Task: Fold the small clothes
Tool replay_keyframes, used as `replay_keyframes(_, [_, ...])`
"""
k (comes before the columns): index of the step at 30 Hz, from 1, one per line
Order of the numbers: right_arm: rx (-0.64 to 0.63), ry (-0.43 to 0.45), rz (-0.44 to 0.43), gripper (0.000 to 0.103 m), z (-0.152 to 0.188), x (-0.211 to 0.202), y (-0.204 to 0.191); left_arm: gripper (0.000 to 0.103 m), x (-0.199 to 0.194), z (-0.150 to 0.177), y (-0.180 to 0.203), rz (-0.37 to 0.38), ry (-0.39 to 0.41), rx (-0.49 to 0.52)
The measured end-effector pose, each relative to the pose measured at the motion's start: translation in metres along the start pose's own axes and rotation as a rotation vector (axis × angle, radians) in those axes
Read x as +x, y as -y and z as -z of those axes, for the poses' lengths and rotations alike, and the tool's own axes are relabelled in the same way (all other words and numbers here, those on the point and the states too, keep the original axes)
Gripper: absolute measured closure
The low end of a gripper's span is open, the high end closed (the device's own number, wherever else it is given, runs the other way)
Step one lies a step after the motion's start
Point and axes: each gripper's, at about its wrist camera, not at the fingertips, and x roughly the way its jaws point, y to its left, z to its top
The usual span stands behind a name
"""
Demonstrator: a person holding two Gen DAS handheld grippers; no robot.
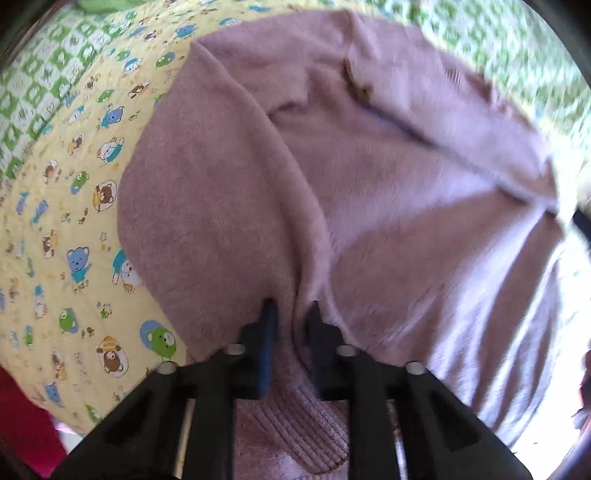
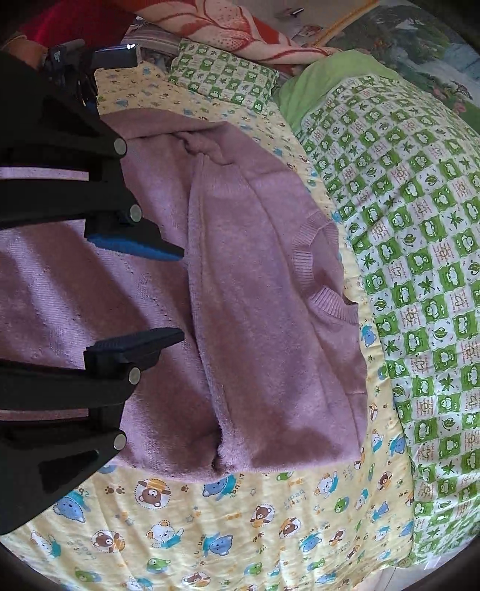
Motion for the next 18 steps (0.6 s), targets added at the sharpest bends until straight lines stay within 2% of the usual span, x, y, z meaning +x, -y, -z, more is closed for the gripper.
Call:
replay_keyframes(2, [0.003,0.003,0.003,0.064,0.002,-0.003,0.003,0.1,-0.018,-0.013,-0.007,0.085,0.043,-0.03])
replay_keyframes(5, [0.022,0.01,0.013,0.064,0.005,-0.008,0.011,0.1,-0.056,-0.042,0.009,0.17,0.143,-0.005])
replay_keyframes(7, [0.04,0.014,0.017,0.064,0.006,-0.009,0.018,0.1,-0.072,-0.07,0.028,0.223,0.181,0.03])
replay_keyframes(9, [0.061,0.017,0.022,0.064,0.007,-0.011,0.025,0.099,-0.082,-0.097,0.055,0.238,0.215,0.084])
replay_keyframes(10, [0.069,0.018,0.022,0.064,0.007,-0.011,0.027,0.099,-0.085,-0.106,0.066,0.215,0.22,0.115])
replay_keyframes(12, [0.077,0.014,0.007,0.064,0.006,-0.014,0.031,0.097,-0.083,-0.112,0.075,0.195,0.19,0.137])
replay_keyframes(14, [0.076,0.016,-0.012,0.064,0.007,-0.018,0.032,0.08,-0.071,-0.11,0.074,0.14,0.121,0.134])
replay_keyframes(15, [0.069,0.018,-0.018,0.064,0.008,-0.02,0.032,0.058,-0.058,-0.113,0.073,0.101,0.096,0.13])
replay_keyframes(16, [0.06,0.016,-0.018,0.064,0.009,-0.02,0.032,0.044,-0.05,-0.107,0.07,0.049,0.069,0.129])
replay_keyframes(18, [0.053,0.01,-0.018,0.064,0.011,-0.019,0.032,0.038,-0.035,-0.093,0.063,-0.025,0.025,0.118])
